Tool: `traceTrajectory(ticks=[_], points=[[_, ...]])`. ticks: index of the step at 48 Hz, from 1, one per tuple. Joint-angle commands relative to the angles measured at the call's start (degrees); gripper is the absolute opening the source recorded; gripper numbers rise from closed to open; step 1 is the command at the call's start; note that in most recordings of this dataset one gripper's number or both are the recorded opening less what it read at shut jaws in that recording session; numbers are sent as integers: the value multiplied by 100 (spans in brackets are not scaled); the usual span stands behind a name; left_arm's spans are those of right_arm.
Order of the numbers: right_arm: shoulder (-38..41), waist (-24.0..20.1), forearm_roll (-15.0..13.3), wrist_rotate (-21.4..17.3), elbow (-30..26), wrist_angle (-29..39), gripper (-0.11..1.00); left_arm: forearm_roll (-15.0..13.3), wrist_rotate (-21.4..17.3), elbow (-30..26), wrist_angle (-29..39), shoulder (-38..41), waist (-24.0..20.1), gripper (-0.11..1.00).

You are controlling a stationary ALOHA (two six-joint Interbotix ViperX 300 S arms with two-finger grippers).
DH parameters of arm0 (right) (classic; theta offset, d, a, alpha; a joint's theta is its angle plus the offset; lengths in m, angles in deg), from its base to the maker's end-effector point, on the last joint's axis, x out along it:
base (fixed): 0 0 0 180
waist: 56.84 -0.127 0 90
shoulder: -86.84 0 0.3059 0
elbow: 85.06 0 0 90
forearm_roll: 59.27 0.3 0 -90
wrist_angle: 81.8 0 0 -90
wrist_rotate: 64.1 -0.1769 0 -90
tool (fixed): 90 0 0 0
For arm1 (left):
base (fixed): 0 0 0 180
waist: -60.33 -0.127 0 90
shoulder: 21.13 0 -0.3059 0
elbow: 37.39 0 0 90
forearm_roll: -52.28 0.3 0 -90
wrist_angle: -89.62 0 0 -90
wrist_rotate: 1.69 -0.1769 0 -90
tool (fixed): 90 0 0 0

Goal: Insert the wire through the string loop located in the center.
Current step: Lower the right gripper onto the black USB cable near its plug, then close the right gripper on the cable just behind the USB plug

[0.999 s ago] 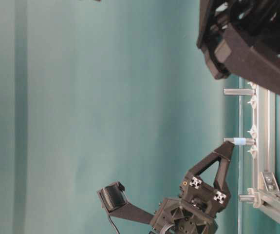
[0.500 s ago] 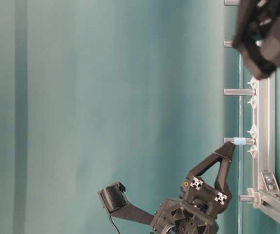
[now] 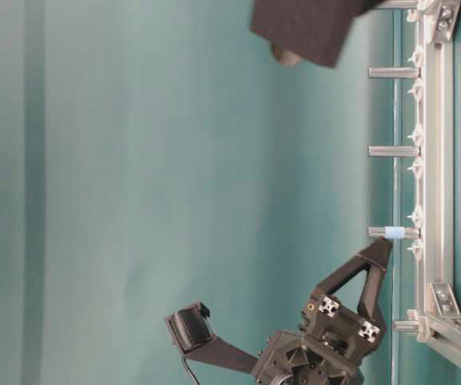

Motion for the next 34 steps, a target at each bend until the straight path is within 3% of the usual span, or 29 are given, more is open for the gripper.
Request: traceTrajectory(ticks=[1,25,34], points=[[-53,-26,-9,-44,-88,-18,55,18,0,-35,-18,-141,26,0],[123,-26,-9,-70,-185,492,54,18,0,18,-26,-141,26,0],[123,-26,-9,-70,-185,589,40,18,0,35,-18,-141,26,0]])
